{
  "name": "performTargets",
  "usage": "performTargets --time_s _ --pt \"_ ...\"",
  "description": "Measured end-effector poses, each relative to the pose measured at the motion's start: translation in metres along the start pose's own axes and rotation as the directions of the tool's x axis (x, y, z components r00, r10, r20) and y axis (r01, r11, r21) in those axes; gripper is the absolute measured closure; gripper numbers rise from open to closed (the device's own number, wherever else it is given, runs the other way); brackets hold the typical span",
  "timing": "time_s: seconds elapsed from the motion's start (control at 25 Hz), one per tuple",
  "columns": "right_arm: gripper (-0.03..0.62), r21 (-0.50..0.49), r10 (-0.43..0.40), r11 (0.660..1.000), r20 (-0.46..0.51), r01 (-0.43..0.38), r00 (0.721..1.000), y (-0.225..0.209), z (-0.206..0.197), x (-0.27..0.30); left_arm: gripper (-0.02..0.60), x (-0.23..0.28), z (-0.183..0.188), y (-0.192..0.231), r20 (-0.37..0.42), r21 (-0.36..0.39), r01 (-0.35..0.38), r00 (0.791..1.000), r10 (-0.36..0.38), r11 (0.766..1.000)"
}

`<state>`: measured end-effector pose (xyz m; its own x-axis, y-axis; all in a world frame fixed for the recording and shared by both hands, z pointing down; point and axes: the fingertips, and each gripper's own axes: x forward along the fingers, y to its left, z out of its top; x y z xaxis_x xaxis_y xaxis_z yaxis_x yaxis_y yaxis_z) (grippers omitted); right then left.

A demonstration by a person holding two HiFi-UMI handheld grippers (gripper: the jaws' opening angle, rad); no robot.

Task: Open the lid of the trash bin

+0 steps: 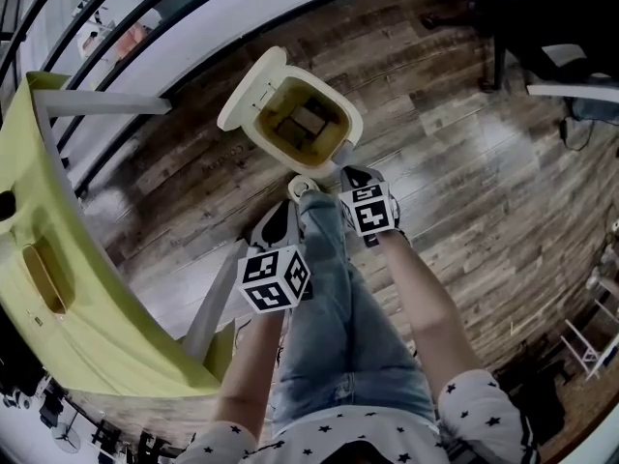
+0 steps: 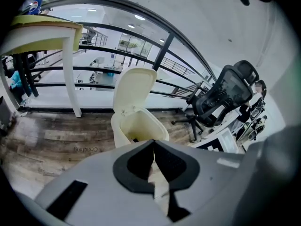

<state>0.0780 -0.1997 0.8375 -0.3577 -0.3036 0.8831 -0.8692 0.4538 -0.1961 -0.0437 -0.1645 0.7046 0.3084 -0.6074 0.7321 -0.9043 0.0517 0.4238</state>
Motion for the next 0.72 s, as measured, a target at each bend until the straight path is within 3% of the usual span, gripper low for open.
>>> performTargets --time_s 0.72 --pt "0.600 0.021 0.010 1.000 0.108 -0.012 0.994 0.067 -0.002 -0.097 0.566 -0.074 -0.032 -0.017 0.016 0.039 0.004 1.000 -0.005 0.999"
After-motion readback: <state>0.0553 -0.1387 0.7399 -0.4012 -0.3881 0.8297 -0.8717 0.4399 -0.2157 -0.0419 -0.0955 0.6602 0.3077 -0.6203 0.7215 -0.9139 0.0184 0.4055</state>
